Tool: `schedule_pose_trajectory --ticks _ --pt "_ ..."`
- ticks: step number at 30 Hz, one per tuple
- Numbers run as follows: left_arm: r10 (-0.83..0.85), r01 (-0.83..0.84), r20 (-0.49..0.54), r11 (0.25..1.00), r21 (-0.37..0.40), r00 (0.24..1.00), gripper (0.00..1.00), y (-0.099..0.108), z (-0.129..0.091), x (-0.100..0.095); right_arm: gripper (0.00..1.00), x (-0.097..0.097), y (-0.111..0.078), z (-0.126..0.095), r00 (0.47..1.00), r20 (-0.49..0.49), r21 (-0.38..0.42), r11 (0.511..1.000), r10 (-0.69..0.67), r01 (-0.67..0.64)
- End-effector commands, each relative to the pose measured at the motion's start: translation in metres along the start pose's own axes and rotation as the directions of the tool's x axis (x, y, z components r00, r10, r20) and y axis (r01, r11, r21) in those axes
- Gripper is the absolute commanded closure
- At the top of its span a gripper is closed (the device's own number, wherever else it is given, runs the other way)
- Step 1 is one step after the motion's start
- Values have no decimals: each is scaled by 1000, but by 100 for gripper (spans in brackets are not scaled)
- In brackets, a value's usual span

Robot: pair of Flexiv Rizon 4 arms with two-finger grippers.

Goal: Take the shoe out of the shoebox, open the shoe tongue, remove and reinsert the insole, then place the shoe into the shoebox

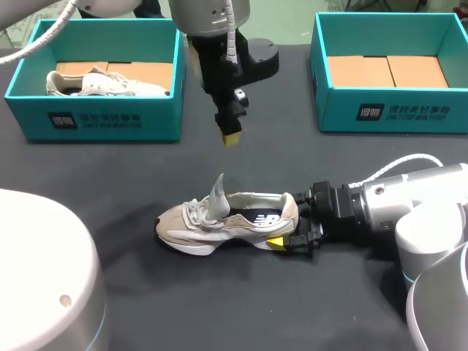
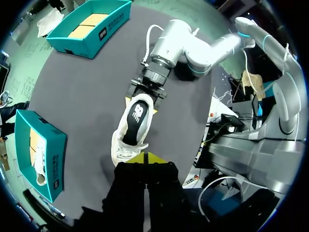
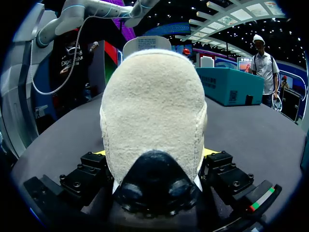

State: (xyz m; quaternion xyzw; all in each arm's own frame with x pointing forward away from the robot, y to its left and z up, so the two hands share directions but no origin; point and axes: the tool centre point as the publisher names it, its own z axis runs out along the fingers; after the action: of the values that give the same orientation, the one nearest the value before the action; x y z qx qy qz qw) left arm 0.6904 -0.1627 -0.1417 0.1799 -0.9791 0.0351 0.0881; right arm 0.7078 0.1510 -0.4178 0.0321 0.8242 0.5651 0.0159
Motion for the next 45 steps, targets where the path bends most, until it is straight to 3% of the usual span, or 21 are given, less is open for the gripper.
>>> schedule_pose_trajectory --ticks 1,3,7,9,11,25,26,28,29,35,45 --pt "0 0 1 1000 -22 1000 100 -3 0 0 100 -1 -3 5 1000 1 4 1000 1 -1" --pt "61 -60 10 997 -47 998 100 -4 16 6 100 -1 -3 5 1000 1 4 1000 1 -1" --pt "259 -255 90 965 -56 962 100 2 25 16 100 -1 -3 5 1000 1 4 1000 1 -1" --pt "351 -353 112 936 -8 930 100 5 29 20 100 -1 -3 5 1000 1 4 1000 1 -1" --pt "497 -508 120 857 85 859 100 10 31 22 100 -1 -3 5 1000 1 4 1000 1 -1" --pt "497 -508 120 857 85 859 100 10 31 22 100 -1 -3 5 1000 1 4 1000 1 -1" --pt "535 -544 110 834 88 838 100 4 40 20 100 -1 -3 5 1000 1 4 1000 1 -1" --pt "503 -509 111 860 30 857 100 -6 59 12 100 -1 -3 5 1000 1 4 1000 1 -1" --pt "518 -524 89 850 55 851 100 -8 67 9 100 -1 -3 5 1000 1 4 1000 1 -1" --pt "524 -526 56 850 33 850 100 -16 104 5 100 -1 -3 5 1000 1 4 1000 1 -1" --pt "540 -542 52 840 16 840 100 -16 104 7 100 -1 -3 5 1000 1 4 1000 1 -1"
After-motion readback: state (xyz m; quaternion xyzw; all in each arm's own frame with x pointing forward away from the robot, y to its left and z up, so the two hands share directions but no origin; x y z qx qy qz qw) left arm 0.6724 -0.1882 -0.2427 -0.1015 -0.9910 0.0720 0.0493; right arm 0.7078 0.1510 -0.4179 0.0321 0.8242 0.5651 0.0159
